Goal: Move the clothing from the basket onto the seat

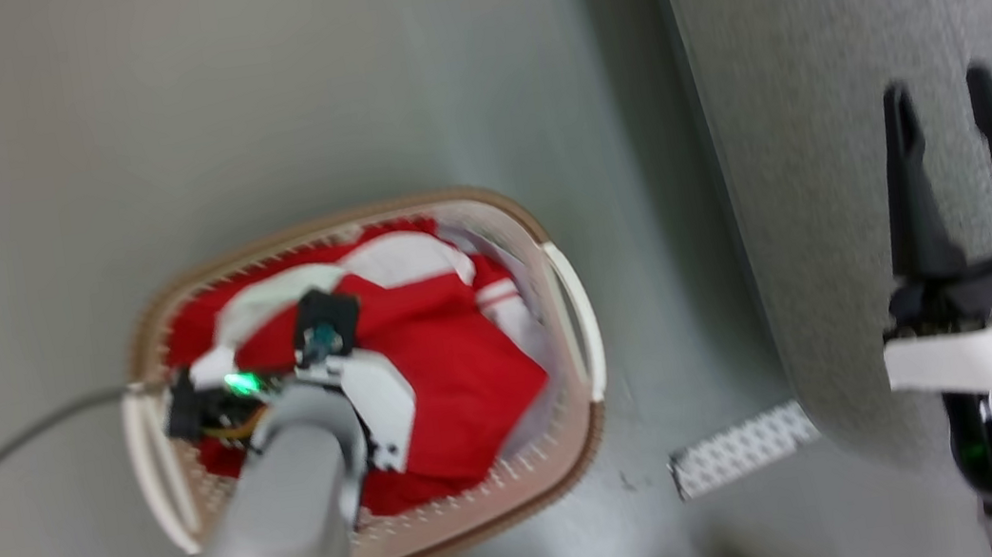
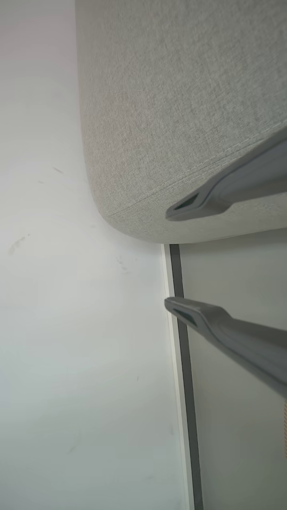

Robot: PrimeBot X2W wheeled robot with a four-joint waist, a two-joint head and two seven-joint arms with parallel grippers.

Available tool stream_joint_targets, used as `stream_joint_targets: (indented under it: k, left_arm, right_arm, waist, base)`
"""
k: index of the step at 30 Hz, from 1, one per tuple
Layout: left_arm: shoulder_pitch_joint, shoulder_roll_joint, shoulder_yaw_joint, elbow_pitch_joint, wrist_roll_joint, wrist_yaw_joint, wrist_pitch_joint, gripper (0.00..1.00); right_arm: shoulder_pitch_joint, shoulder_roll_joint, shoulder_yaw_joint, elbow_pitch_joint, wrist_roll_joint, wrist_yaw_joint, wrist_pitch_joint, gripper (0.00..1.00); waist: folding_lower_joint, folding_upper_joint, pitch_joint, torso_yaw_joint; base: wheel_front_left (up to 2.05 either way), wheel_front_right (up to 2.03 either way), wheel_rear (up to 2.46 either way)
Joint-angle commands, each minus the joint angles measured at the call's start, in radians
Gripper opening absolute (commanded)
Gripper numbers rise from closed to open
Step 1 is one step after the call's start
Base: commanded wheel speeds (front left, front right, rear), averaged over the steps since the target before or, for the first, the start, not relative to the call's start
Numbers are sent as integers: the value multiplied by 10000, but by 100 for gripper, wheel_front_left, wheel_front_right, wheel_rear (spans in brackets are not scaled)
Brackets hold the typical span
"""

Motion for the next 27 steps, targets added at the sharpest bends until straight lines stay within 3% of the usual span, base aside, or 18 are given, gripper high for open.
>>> stream_joint_targets:
  k: [1,4,7,15,27]
  left_arm:
    - [441,4,-56,-376,-394,-211,-166,0]
    - [1266,17,-362,-1353,-1063,-442,-295,0]
    - [2024,8,-707,-2261,-1590,-402,-357,0]
    - [3599,12,-959,-4527,-2270,-4,-380,0]
    - [5575,798,-726,-8101,-2584,42,-201,0]
  right_arm:
    - [248,-8,-31,132,-46,-24,4,100]
    - [612,-15,-92,397,-285,-24,4,100]
    - [1003,-23,-247,620,-519,-24,4,100]
    - [2306,-305,-524,992,-791,-24,4,100]
    - [3995,-960,76,770,-655,-25,4,100]
  waist:
    - [-1,0,-908,608]
    - [-1,0,-1769,1011]
    - [-1,0,-2654,1410]
    - [-1,0,-4856,2276]
    - [-1,0,-7192,2622]
  base:
    - [0,0,0]
    - [0,0,0]
    - [0,0,0]
    - [0,0,0]
    - [0,0,0]
